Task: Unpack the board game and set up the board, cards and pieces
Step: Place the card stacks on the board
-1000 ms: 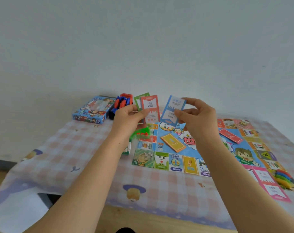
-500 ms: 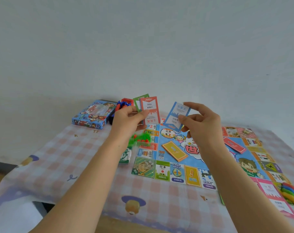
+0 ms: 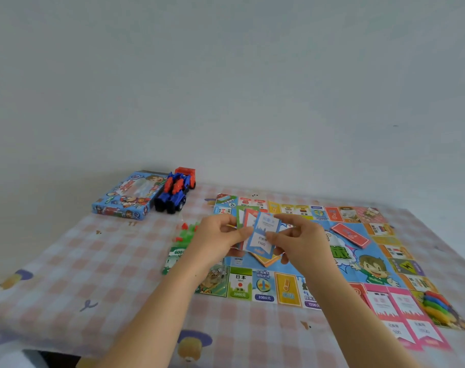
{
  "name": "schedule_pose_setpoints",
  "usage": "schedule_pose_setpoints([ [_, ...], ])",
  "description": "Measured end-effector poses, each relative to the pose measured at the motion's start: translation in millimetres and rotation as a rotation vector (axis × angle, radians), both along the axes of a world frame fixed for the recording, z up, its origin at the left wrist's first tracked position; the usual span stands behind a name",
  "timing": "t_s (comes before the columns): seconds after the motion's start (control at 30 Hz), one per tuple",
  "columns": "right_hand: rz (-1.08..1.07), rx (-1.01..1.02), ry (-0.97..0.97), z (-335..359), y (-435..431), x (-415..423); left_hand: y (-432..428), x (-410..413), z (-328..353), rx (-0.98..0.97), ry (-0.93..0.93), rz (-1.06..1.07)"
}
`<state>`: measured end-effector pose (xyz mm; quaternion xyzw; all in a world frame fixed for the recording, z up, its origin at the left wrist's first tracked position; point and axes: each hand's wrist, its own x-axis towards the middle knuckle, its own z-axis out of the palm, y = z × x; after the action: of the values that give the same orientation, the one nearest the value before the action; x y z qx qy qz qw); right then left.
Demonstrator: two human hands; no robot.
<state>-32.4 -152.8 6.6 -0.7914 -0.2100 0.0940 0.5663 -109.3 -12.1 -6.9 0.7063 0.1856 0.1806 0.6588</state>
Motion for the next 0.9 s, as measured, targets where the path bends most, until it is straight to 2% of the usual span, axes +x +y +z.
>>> schedule_pose_setpoints([
  [0.2, -0.005, -0.018, 0.034, -4, -18, 5, -15, 6, -3, 0.038, 0.047, -0.101],
  [0.4, -0.029, -0.008, -0.001, -3, -31, 8, -29, 12, -3, 0.217, 0.084, -0.17],
  [0.9, -0.057, -0.01, -0.059, -4, -52, 7, -51, 25, -11, 0.168, 0.038, -0.186],
])
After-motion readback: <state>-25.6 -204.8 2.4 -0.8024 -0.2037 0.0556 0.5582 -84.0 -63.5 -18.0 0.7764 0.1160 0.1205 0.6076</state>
